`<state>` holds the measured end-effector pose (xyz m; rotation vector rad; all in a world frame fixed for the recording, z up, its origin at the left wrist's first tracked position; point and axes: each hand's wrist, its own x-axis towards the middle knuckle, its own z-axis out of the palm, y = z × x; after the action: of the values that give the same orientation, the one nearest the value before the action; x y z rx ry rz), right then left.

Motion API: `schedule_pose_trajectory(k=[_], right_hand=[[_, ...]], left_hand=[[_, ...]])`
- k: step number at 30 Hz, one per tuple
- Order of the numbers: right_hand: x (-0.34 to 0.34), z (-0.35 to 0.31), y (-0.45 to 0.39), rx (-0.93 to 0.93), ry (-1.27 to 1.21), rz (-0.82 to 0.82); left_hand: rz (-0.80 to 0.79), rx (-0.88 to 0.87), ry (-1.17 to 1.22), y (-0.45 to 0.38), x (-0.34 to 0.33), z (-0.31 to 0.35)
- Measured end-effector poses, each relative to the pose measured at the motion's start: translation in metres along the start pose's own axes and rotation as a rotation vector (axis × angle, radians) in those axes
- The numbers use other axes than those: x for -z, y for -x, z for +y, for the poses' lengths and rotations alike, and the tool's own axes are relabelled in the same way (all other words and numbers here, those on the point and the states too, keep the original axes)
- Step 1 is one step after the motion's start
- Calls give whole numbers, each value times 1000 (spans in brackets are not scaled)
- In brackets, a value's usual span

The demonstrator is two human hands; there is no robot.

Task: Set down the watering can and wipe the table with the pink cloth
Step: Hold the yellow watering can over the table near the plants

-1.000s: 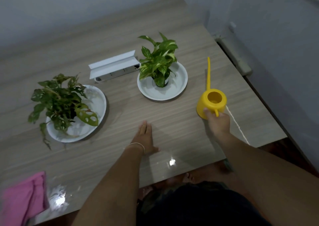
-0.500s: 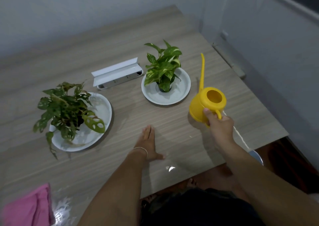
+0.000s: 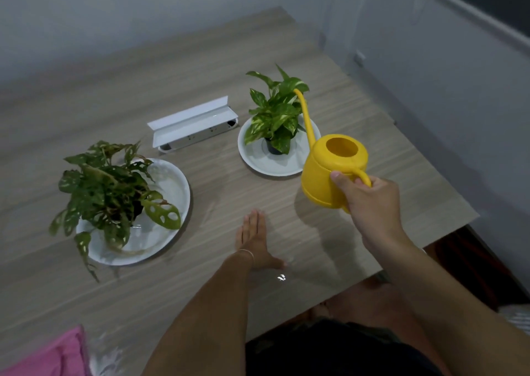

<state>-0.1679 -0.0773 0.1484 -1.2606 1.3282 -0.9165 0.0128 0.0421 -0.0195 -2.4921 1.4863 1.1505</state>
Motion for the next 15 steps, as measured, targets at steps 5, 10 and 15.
schedule_pose_trajectory(k=[5,10,15], right_hand=[[-9,-14,20,14,13,24],[-25,-15,33,9,14,8],[-26,-22,46,2,28,10]], left_hand=[[-9,5,-5,-1,0,-1],[0,10,4,0,0,-1],[12,12,11,1,0,-2]])
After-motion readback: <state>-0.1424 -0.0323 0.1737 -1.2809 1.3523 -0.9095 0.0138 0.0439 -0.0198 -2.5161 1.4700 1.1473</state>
